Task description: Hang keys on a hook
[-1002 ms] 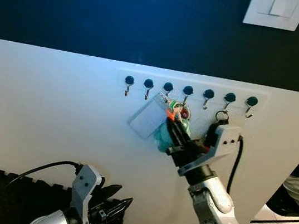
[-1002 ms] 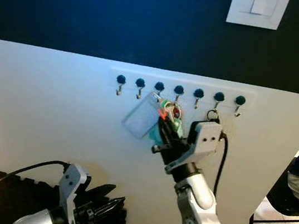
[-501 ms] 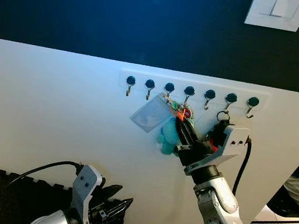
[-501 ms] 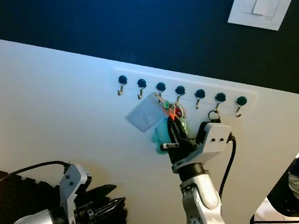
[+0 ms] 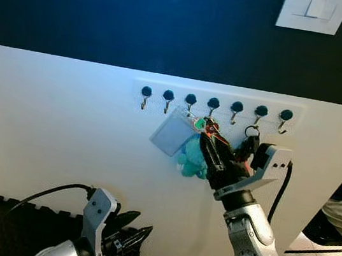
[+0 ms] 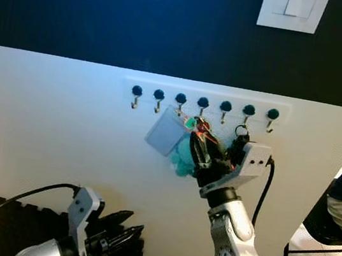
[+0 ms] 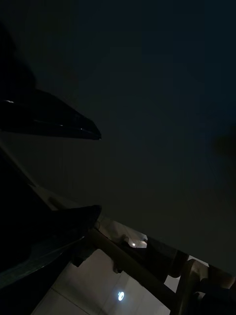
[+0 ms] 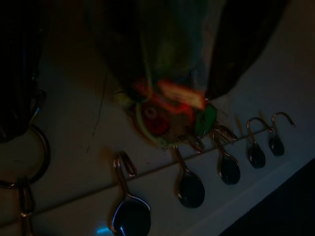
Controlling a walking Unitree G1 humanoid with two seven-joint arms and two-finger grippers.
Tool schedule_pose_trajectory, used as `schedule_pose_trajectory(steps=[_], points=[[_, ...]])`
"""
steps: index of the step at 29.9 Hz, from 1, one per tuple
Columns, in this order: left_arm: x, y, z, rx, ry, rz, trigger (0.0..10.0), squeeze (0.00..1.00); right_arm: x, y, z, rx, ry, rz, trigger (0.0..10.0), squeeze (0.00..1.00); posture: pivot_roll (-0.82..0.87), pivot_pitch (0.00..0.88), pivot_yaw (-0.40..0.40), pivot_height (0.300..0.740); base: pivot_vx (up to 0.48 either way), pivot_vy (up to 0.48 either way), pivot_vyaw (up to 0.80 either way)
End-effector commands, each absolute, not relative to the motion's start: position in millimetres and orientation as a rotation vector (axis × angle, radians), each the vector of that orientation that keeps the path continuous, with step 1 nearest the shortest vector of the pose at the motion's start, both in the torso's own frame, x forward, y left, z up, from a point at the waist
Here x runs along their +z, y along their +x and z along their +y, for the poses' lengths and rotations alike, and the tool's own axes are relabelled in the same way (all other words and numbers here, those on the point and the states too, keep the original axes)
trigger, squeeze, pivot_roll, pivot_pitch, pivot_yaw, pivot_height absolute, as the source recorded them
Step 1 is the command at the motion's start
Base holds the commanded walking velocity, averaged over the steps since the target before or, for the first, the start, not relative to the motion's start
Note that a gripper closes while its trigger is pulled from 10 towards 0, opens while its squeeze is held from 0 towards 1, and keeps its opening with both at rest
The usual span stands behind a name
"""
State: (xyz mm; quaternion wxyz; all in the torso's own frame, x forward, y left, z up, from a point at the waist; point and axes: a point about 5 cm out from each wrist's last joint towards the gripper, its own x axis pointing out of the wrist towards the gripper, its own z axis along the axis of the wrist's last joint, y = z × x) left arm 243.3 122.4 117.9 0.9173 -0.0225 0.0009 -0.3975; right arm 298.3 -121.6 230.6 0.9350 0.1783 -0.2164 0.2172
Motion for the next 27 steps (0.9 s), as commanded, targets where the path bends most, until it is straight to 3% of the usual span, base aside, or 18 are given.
schedule_pose_trajectory(steps=[1,12,18,22,27], points=[[116.8,241.1,123.2,-0.823,-0.031,0.009,10.0,0.00,220.7,298.0,-121.1,0.446,0.354,-0.400,10.0,0.00,0.09,0.045,0.003,0.740,0.000,0.000,0.00],[116.4,240.2,123.3,-0.826,-0.033,0.012,10.0,0.00,215.7,290.6,-109.7,0.568,0.344,-0.372,10.0,0.00,0.08,0.048,0.007,0.740,0.000,0.000,0.00],[114.7,240.4,122.7,-0.828,-0.031,0.019,10.0,0.00,177.7,270.2,-79.3,0.862,0.178,-0.131,10.0,0.00,0.09,0.048,0.003,0.740,0.000,0.000,0.00],[114.5,240.1,122.7,-0.825,-0.027,0.020,10.0,0.00,153.6,263.2,-74.8,0.901,0.069,-0.036,10.0,0.00,0.09,0.050,0.000,0.740,0.000,0.000,0.00],[114.5,240.1,122.8,-0.822,-0.027,0.018,10.0,0.00,154.8,265.0,-76.8,0.878,0.078,-0.047,10.0,0.00,0.09,0.049,0.000,0.740,0.000,0.000,0.00]])
